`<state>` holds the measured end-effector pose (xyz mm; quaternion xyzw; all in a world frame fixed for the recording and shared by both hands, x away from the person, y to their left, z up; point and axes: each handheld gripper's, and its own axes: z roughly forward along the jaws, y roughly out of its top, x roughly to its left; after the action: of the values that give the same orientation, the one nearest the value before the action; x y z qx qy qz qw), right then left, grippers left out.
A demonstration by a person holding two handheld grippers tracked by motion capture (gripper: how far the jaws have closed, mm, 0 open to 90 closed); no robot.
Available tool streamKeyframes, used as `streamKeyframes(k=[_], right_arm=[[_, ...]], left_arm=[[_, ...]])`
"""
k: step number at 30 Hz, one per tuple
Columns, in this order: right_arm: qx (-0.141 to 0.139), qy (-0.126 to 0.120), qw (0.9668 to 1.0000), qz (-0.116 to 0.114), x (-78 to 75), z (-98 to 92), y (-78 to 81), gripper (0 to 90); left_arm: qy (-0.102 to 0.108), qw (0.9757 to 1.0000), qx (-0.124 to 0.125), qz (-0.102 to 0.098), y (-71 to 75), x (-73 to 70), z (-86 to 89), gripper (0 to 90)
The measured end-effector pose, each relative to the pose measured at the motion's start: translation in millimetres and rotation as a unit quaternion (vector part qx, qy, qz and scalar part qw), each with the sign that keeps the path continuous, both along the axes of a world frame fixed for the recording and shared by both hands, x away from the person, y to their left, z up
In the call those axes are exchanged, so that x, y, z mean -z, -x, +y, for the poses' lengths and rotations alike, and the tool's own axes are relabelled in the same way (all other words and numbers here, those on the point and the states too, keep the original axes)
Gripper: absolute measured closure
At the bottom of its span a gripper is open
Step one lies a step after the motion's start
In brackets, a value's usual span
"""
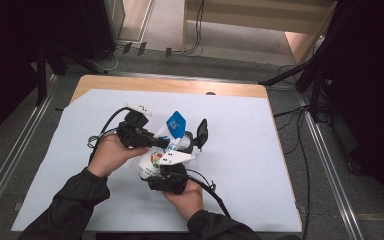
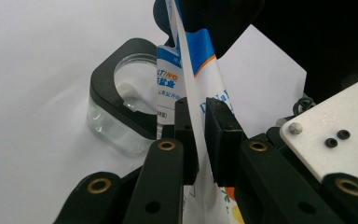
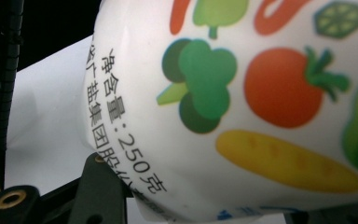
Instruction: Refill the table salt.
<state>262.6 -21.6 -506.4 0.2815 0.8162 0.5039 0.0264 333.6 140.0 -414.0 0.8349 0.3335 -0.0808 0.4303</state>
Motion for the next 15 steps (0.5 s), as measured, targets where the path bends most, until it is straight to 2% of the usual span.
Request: streamKeyframes(k=[4,7,8,11,13,15], right_arm=[[0.000,-0.006,1.0000,0.005,0.7,0.3,-0.4,50.8],[0.002,-0.006,0.9999,0.011,-0.5,0.9,-0.2,49.8],[0.003,-0.004,0.9999,0.010,-0.6,1.1,-0.3,48.6],[0.004,0.005,1.0000,0.005,-1.0,2.9,0.1,45.7],[0.004,0.006,1.0000,0.006,-0.9,3.2,0.0,45.7],[0.009,0.007,0.9998,0.014,-0.7,3.0,-0.8,49.4]], left_arm=[[-0.005,1.0000,-0.006,0.001,-0.7,0.5,0.4,89.7],[-0.008,0.9999,-0.013,-0.003,-0.3,0.4,-1.0,90.0],[-0.010,0.9997,-0.021,-0.003,-0.3,0.6,-1.9,90.0],[-0.011,0.9997,-0.021,0.001,-0.7,1.2,-2.7,90.0],[-0.013,0.9997,-0.023,-0.001,-0.3,1.5,-3.6,90.0],[-0.014,0.9997,-0.021,0.001,-0.8,2.5,-4.2,90.0]])
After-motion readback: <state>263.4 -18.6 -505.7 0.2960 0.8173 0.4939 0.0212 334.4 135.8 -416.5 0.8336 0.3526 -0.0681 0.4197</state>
